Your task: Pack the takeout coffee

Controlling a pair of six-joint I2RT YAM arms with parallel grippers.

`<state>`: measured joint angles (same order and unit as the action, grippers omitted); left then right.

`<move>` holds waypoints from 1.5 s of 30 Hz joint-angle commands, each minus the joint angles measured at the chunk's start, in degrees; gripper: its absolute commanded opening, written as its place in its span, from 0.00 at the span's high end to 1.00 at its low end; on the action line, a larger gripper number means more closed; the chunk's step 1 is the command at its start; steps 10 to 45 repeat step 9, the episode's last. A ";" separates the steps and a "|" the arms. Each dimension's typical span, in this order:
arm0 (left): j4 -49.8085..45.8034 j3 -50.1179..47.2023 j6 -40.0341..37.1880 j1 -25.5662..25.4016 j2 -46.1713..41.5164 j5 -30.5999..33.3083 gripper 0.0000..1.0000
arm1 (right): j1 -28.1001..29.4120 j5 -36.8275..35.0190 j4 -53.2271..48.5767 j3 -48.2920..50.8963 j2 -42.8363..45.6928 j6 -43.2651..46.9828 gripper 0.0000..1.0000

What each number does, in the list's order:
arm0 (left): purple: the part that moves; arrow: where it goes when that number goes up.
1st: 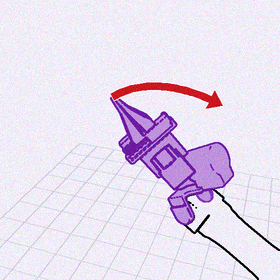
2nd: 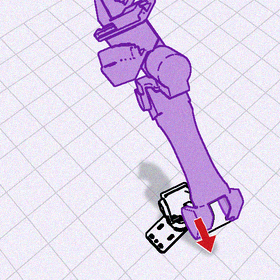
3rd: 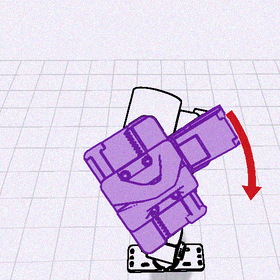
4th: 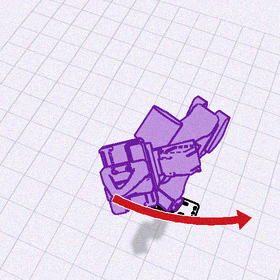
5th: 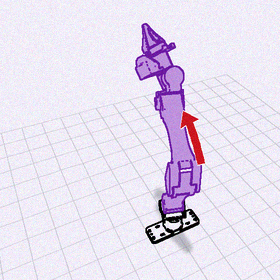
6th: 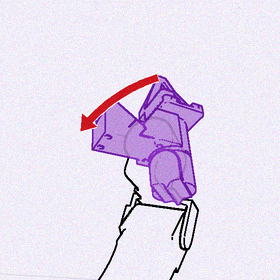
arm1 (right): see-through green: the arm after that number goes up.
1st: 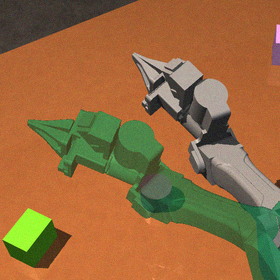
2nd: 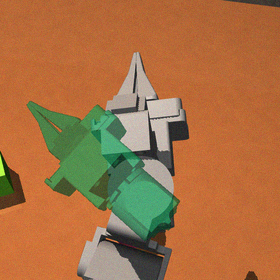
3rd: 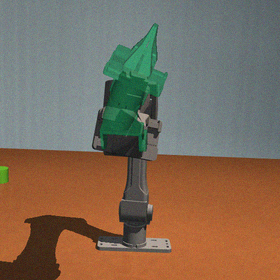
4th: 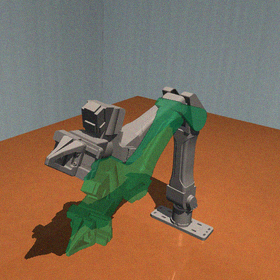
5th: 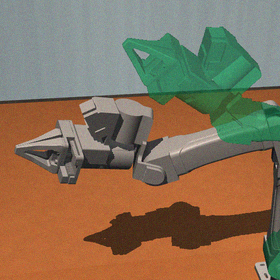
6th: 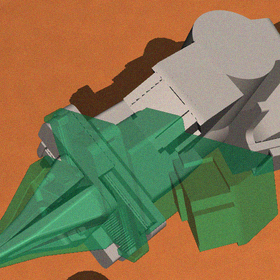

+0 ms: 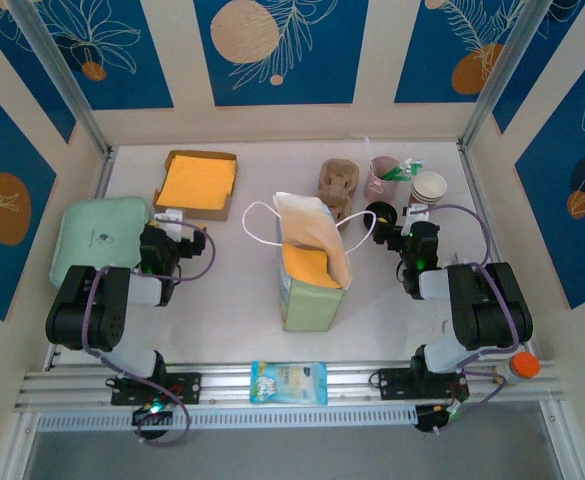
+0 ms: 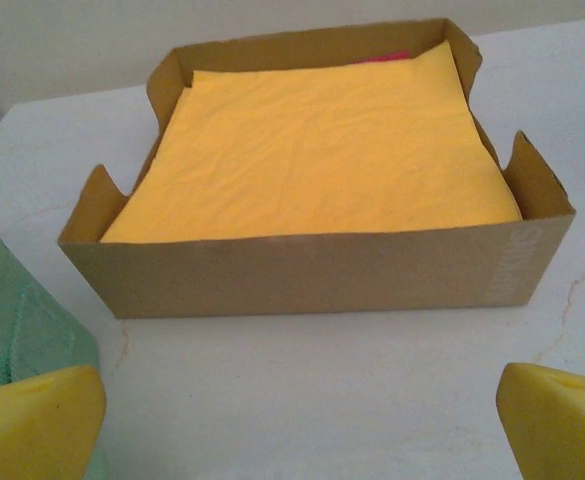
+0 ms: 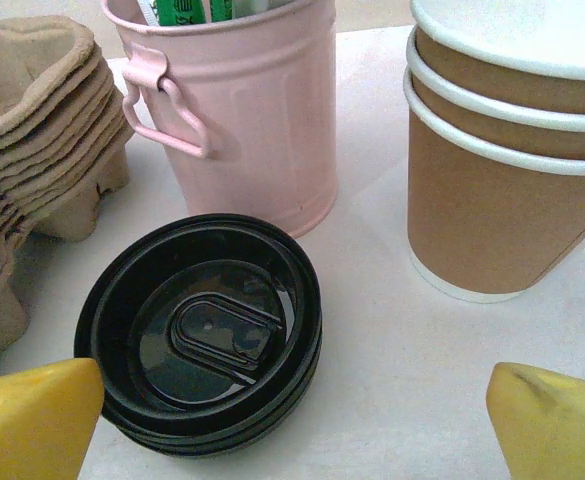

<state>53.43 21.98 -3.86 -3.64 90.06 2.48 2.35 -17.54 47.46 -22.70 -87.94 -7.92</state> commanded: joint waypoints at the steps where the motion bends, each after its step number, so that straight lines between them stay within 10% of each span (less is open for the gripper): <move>1: -1.75 0.79 0.69 -0.05 -0.06 -1.97 0.00 | -0.26 1.15 1.38 0.11 0.60 -0.06 0.01; 45: -0.55 -0.16 0.74 0.12 -0.65 -1.96 0.00 | -0.25 1.15 1.33 0.11 0.67 -0.04 0.01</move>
